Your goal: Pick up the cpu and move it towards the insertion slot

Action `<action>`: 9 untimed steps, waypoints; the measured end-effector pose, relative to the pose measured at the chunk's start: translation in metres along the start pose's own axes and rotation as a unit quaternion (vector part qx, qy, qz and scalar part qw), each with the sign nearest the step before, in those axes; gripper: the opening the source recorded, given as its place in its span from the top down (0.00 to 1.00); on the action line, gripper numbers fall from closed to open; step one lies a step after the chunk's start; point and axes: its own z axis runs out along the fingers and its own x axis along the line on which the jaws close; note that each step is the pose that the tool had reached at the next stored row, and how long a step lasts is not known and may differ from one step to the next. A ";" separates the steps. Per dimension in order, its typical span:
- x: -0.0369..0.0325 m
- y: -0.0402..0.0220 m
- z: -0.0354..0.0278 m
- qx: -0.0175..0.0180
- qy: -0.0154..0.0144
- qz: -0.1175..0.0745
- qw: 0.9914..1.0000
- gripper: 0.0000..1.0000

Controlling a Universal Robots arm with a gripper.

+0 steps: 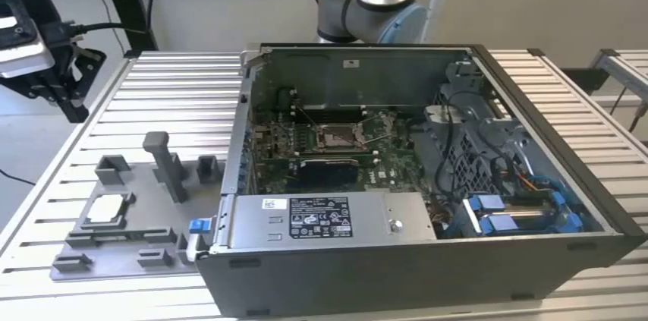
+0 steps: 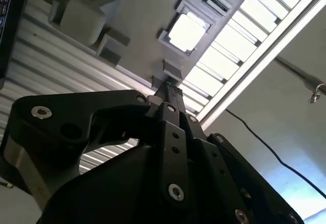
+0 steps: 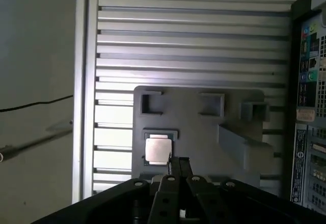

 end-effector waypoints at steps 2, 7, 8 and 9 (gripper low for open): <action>0.0033 -0.0011 0.0018 0.000 0.000 0.001 1.000 1.00; 0.0128 -0.0016 0.0047 0.000 -0.002 0.002 1.000 1.00; 0.0128 -0.0016 0.0047 0.000 -0.002 0.002 1.000 1.00; 0.0128 -0.0016 0.0046 0.000 -0.002 0.002 1.000 1.00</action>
